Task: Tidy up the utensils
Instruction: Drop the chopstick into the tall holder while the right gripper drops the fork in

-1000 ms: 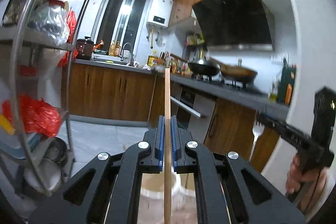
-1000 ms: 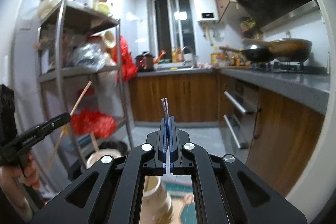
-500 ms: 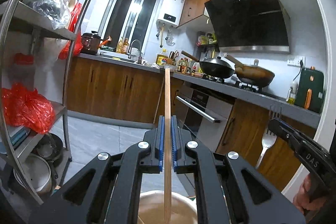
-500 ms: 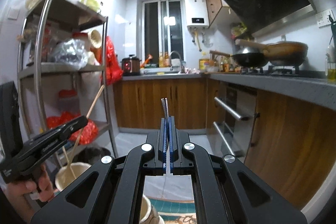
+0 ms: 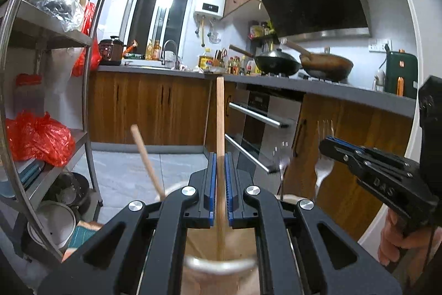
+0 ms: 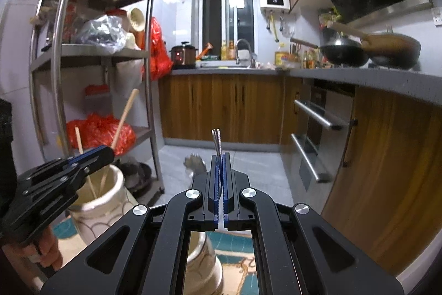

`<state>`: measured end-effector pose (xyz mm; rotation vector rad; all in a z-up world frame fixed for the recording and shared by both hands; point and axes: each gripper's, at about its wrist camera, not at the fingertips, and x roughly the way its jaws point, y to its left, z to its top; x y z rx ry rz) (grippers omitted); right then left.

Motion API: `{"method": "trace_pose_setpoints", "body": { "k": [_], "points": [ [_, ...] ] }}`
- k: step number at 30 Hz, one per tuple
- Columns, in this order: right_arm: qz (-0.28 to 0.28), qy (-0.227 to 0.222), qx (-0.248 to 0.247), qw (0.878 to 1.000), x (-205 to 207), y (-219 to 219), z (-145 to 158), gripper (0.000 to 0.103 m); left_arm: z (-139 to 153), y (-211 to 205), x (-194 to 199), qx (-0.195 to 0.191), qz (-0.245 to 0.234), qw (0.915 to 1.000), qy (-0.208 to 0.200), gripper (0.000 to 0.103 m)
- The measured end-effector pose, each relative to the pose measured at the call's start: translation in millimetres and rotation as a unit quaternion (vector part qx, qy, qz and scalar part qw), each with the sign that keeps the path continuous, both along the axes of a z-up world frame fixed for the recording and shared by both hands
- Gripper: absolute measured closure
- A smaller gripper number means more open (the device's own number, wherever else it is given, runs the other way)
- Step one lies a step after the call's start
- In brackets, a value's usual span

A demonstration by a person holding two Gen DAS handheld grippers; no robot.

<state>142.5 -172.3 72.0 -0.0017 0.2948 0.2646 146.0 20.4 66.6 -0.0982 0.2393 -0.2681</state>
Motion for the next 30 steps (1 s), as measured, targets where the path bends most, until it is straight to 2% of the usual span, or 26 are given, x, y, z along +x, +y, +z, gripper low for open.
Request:
{"method": "trace_pose_setpoints", "body": {
  "k": [5, 14, 17, 20, 21, 22, 23, 24, 26, 27, 28, 30],
  "points": [
    [-0.003, 0.021, 0.009, 1.0, 2.5, -2.7, -7.9, 0.099, -0.8, -2.8, -4.9, 0.018, -0.002, 0.9998, 0.007, 0.097],
    [-0.002, 0.042, 0.014, 0.999, -1.2, -4.7, -8.9, 0.098, 9.2, -2.6, -11.0, 0.019, 0.0, 0.9997, 0.014, 0.097],
    [0.004, 0.043, 0.023, 0.999, -7.3, -6.8, -7.0, 0.083, 16.6, 0.2, -22.3, 0.016, 0.0, 0.9998, 0.008, 0.097],
    [0.006, 0.038, 0.02, 0.999, -18.5, -9.0, -1.7, 0.08, 24.9, 1.0, -37.0, 0.026, 0.0, 0.9997, 0.001, 0.095],
    [0.007, 0.038, 0.021, 0.999, -20.8, -10.5, -0.7, 0.076, 27.8, 0.9, -43.6, 0.033, 0.002, 0.9995, 0.001, 0.089],
    [0.008, 0.036, 0.025, 0.999, -25.8, -13.5, 1.6, 0.068, 29.8, 0.7, -49.2, 0.039, 0.005, 0.9992, 0.002, 0.083],
    [0.008, 0.034, 0.028, 0.999, -29.7, -16.4, 3.5, 0.062, 31.6, 1.0, -53.2, 0.042, 0.008, 0.9991, 0.002, 0.066],
    [0.009, 0.033, 0.034, 0.999, -35.8, -20.5, 5.9, 0.05, 33.3, 1.7, -59.8, 0.046, 0.013, 0.9989, 0.001, 0.053],
    [0.007, 0.031, 0.036, 0.999, -43.2, -25.6, 8.7, 0.036, 35.7, 3.3, -72.2, 0.049, 0.017, 0.9987, 0.0, 0.047],
    [0.006, 0.03, 0.036, 0.999, -49.3, -28.4, 10.4, 0.025, 36.6, 3.7, -76.9, 0.05, 0.018, 0.9986, 0.002, 0.043],
    [0.008, 0.029, 0.036, 0.999, -53.1, -30.6, 11.6, 0.019, 37.4, 4.5, -83.5, 0.053, 0.022, 0.9983, 0.003, 0.039],
    [0.009, 0.025, 0.03, 0.999, -63.8, -34.8, 14.0, 0.013, 39.4, 7.0, -93.0, 0.054, 0.029, 0.9981, 0.001, 0.023]
  ]
}}
